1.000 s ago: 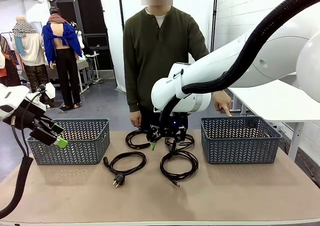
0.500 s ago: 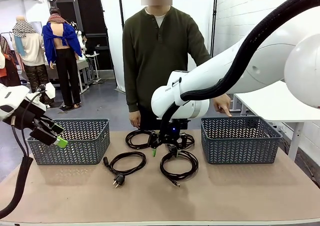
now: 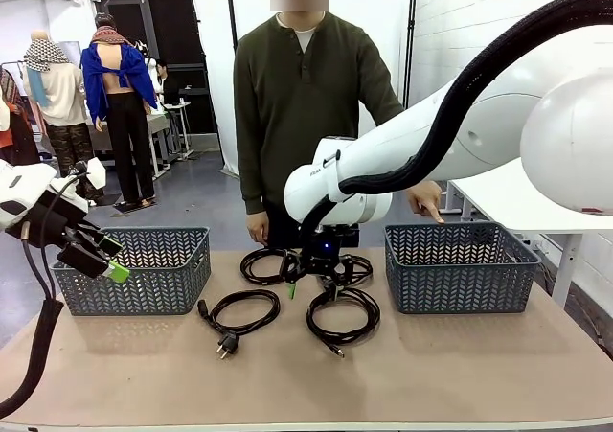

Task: Organize the cables according to human instructions.
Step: Pick up a bundle of cables and place it in the basket indicated by the human.

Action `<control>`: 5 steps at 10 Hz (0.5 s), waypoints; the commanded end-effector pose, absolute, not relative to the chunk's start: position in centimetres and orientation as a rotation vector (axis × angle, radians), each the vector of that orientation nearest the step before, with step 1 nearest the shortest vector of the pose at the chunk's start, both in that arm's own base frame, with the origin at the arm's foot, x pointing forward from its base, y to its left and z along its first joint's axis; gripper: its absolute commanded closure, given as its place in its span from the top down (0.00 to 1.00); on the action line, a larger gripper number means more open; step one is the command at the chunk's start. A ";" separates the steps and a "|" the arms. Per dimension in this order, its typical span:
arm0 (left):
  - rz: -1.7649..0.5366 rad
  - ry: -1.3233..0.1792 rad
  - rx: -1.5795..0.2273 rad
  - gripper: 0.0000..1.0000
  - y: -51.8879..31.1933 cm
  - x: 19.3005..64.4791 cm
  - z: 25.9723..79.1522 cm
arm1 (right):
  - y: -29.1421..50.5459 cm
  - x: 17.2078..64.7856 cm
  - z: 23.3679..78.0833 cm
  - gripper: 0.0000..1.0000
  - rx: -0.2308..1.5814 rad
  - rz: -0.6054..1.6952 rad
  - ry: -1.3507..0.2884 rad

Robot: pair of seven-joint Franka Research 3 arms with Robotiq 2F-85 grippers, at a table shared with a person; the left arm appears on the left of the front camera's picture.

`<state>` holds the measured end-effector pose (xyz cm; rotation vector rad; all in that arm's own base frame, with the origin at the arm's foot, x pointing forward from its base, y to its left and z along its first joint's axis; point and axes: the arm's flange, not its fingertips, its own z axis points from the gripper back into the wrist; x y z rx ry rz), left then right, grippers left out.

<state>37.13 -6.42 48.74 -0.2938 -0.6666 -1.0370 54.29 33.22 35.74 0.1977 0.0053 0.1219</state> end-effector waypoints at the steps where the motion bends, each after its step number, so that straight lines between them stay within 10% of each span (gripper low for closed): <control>1: -1.055 -0.674 -0.313 1.00 -6.0 37.4 48.6 | 34.3 55.6 35.8 1.00 0.141 0.075 0.037; 5: -1.055 -0.674 -0.313 1.00 -6.0 37.4 48.6 | 34.4 55.7 34.3 1.00 0.113 0.047 0.071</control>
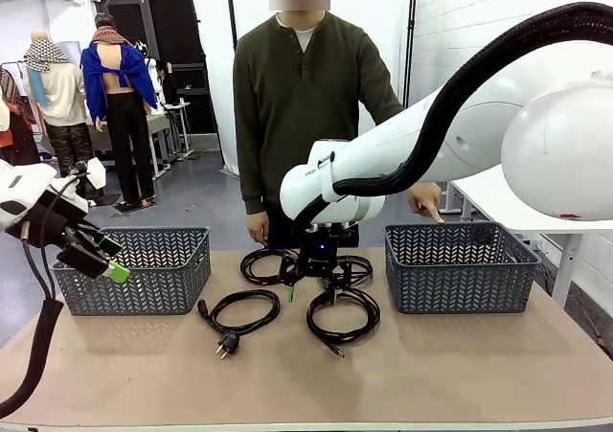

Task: Organize the cables according to human instructions.
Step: Pick up a bundle of cables and place it in the basket indicated by the human.

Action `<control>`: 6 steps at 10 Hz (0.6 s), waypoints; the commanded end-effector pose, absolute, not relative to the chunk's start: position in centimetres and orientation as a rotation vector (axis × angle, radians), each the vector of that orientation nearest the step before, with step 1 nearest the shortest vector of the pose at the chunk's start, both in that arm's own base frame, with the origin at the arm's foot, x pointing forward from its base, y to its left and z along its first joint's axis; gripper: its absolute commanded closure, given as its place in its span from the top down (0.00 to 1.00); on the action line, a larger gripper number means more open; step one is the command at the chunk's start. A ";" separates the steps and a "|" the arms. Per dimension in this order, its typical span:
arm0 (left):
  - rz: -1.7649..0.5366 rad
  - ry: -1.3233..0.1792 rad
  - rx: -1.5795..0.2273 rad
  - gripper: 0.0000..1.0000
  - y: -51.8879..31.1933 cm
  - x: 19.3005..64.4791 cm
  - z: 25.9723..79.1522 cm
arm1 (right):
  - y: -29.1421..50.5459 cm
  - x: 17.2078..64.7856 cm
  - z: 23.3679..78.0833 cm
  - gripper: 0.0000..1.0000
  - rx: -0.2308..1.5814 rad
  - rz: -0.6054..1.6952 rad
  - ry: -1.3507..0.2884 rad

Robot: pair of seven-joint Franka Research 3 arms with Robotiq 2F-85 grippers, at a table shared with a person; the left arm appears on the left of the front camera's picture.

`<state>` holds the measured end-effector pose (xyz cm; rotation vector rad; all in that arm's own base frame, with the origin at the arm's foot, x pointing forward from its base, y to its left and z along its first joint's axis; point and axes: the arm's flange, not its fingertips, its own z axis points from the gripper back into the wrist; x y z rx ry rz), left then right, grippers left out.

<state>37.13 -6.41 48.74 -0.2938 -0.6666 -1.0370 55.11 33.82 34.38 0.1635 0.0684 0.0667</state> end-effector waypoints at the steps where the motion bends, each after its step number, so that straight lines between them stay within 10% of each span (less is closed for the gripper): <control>1: -1.055 -0.674 -0.313 1.00 -6.0 37.4 48.6 | 34.3 55.7 33.9 1.00 0.114 0.052 0.072; 6: -1.055 -0.674 -0.313 1.00 -6.0 37.4 48.6 | 34.0 56.2 31.3 1.00 0.050 0.017 0.046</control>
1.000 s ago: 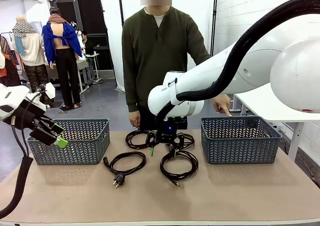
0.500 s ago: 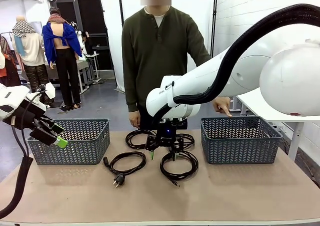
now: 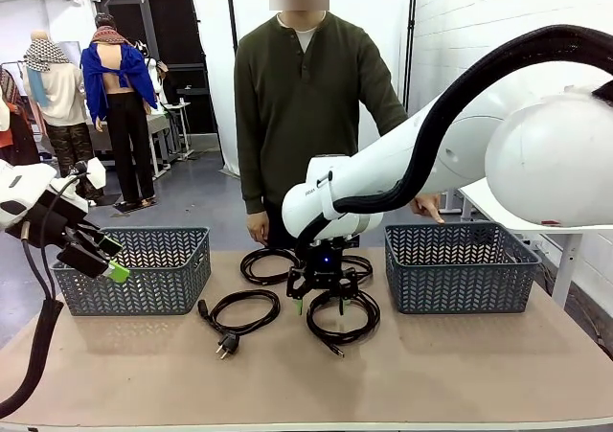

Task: Organize the cables according to human instructions.
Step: Pick up a bundle of cables and place it in the basket indicated by the human.

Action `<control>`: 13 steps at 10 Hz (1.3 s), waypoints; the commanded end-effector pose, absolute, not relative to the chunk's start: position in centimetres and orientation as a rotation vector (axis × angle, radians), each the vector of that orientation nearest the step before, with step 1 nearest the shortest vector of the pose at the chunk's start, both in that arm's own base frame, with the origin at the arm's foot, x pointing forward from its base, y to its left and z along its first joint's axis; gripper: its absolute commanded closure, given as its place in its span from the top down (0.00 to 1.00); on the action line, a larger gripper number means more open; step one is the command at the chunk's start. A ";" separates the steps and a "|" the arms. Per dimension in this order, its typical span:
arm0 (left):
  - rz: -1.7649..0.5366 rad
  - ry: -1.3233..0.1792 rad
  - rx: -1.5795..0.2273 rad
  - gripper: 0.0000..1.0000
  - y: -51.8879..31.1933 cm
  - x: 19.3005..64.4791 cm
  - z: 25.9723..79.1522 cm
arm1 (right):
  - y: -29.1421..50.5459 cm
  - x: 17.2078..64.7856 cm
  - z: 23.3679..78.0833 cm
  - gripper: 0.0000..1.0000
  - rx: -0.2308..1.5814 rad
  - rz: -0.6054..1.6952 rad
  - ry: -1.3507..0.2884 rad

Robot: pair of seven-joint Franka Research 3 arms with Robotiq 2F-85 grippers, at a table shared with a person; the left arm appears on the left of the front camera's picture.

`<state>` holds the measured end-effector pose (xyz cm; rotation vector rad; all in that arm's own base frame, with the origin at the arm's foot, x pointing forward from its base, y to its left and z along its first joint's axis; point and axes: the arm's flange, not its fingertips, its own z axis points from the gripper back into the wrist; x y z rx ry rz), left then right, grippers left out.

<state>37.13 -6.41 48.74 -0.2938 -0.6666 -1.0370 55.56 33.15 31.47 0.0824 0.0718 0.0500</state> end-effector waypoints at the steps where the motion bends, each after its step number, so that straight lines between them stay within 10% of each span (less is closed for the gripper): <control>1: -1.055 -0.674 -0.313 1.00 -6.0 37.4 48.6 | 34.1 56.2 31.1 1.00 0.057 0.012 0.053; 9: -1.055 -0.674 -0.313 1.00 -6.0 37.4 48.6 | 35.4 56.5 30.4 1.00 0.024 0.034 0.024; 13: -1.055 -0.674 -0.313 1.00 -6.0 37.4 48.6 | 35.7 56.3 29.6 0.79 0.007 0.043 0.007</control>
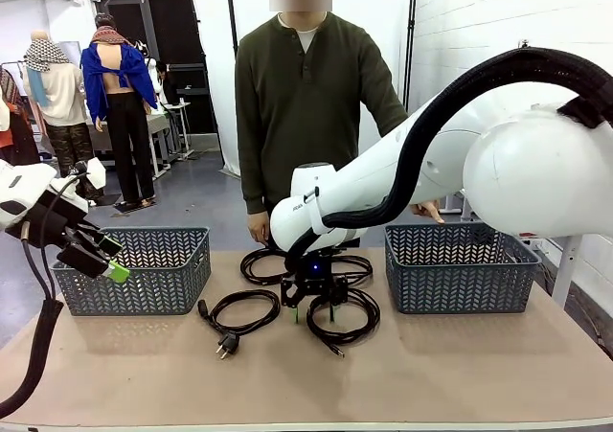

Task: Organize the cables according to human instructions.
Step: Pick up a bundle of cables and place it in the basket indicated by the human.

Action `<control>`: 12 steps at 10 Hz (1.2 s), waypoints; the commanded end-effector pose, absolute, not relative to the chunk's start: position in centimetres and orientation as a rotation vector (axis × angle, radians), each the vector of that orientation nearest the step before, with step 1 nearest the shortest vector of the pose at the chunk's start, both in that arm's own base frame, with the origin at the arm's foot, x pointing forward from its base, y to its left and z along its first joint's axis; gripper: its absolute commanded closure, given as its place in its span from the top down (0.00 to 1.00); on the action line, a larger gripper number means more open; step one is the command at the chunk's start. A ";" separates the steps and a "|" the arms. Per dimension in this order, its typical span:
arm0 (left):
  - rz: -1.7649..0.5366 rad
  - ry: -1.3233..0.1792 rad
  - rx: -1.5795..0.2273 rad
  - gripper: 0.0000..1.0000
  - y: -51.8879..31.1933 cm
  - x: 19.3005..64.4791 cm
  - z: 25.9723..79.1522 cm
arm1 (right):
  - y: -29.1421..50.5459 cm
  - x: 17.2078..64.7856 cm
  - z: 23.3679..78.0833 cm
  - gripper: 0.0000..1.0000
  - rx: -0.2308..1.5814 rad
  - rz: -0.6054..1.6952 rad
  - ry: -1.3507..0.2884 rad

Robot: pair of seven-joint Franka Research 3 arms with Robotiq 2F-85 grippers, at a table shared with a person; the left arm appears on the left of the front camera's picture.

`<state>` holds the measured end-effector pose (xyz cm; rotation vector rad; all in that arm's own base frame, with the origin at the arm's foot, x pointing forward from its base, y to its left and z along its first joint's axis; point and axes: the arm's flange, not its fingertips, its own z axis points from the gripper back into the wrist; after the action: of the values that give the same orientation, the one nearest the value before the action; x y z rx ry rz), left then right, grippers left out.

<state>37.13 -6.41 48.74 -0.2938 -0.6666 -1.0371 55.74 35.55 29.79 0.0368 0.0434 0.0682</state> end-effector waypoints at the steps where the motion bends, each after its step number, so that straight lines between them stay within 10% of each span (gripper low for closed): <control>1: -1.055 -0.674 -0.313 1.00 -6.0 37.4 48.6 | 35.8 56.3 29.7 0.69 0.013 0.046 -0.005; 5: -1.055 -0.674 -0.313 1.00 -6.0 37.4 48.6 | 35.7 56.5 30.2 0.04 0.020 0.051 -0.054; 12: -1.055 -0.674 -0.313 1.00 -6.0 37.4 48.6 | 35.7 55.2 32.1 0.00 0.015 -0.011 -0.083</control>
<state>37.13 -6.41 48.74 -0.2939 -0.6665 -1.0372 56.51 35.86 31.47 0.0562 -0.0345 0.0315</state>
